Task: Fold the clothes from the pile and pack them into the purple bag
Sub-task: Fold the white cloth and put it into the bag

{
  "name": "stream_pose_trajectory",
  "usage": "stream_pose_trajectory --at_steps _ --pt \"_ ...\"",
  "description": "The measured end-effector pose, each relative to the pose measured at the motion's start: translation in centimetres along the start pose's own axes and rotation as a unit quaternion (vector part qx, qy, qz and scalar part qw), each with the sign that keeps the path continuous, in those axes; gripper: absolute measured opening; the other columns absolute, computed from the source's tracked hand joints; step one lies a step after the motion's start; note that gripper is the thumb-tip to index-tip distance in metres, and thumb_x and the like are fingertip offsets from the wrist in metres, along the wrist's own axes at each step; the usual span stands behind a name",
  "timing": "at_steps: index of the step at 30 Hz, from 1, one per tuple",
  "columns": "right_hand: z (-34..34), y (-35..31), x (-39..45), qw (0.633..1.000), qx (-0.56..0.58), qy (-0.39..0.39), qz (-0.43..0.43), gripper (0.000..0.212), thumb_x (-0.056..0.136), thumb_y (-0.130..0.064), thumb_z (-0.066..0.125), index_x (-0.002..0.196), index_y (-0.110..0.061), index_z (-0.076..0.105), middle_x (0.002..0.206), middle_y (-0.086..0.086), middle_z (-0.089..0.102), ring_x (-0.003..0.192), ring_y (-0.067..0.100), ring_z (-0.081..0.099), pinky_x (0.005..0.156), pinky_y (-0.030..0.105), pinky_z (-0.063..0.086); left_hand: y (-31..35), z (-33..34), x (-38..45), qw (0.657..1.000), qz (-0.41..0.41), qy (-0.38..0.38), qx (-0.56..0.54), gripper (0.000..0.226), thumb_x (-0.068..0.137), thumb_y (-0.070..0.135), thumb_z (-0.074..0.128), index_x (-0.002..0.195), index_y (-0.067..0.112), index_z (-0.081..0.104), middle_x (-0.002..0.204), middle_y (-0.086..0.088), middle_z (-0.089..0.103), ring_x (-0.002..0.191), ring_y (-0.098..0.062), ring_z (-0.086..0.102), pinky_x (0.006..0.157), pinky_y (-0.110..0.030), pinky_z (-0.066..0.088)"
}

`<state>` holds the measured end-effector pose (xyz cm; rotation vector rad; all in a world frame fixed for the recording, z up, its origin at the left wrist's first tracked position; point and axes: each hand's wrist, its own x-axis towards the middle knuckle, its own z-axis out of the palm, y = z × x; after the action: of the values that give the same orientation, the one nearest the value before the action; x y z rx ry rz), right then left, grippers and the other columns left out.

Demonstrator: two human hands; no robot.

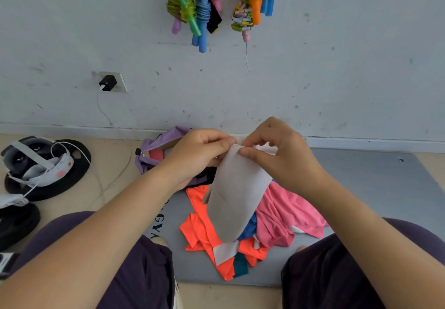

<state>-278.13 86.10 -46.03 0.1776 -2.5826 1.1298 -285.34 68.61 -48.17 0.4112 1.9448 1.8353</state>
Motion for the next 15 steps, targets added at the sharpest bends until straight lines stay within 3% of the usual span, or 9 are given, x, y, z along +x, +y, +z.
stream_pose_trajectory --at_steps 4,7,11,13,15 --pt "0.0 -0.2 -0.1 1.0 0.001 0.026 -0.012 0.005 0.085 -0.016 0.073 0.082 -0.015 0.069 0.077 -0.009 0.064 0.079 0.007 0.054 0.073 0.01 0.039 0.5 0.0 -0.3 0.999 -0.018 -0.035 -0.033 0.026 0.088 0.041 0.068 0.093 0.017 0.078 0.105 -0.017 0.073 0.1 -0.028 0.07 0.088 -0.036 0.058" --pt "-0.2 -0.3 0.0 0.999 0.014 0.048 0.0 0.008 0.086 -0.02 0.072 0.08 -0.019 0.066 0.073 -0.013 0.061 0.076 0.004 0.053 0.071 0.009 0.039 0.7 0.2 -0.7 0.998 0.026 -0.054 0.02 0.028 0.074 0.043 0.082 0.094 0.026 0.077 0.096 0.001 0.076 0.093 -0.012 0.071 0.079 -0.022 0.056" --pt "-1.2 0.3 0.2 0.999 -0.037 -0.025 0.009 0.022 0.079 -0.044 0.072 0.079 -0.022 0.069 0.078 -0.003 0.061 0.084 0.01 0.052 0.073 0.017 0.04 0.5 0.1 -0.7 0.997 0.055 -0.041 0.021 0.023 0.067 0.036 0.078 0.088 0.027 0.077 0.089 0.007 0.076 0.086 -0.004 0.07 0.076 -0.02 0.056" --pt "-2.3 1.1 0.4 0.992 -0.104 -0.058 0.029 0.036 0.071 -0.057 0.067 0.084 -0.023 0.073 0.091 0.002 0.057 0.094 0.017 0.048 0.083 0.023 0.039 0.5 -0.5 -0.6 0.998 0.051 -0.046 0.0 0.021 0.066 0.034 0.077 0.085 0.029 0.078 0.086 0.009 0.075 0.082 -0.005 0.068 0.074 -0.025 0.056" --pt "-3.5 2.0 0.6 0.98 -0.164 -0.091 0.071 0.036 0.073 -0.054 0.069 0.094 -0.025 0.072 0.106 0.001 0.05 0.107 0.019 0.042 0.094 0.028 0.035 0.6 -1.4 -0.4 0.998 0.046 -0.041 -0.02 0.019 0.066 0.033 0.08 0.084 0.029 0.077 0.082 0.01 0.072 0.075 -0.005 0.064 0.069 -0.026 0.056"
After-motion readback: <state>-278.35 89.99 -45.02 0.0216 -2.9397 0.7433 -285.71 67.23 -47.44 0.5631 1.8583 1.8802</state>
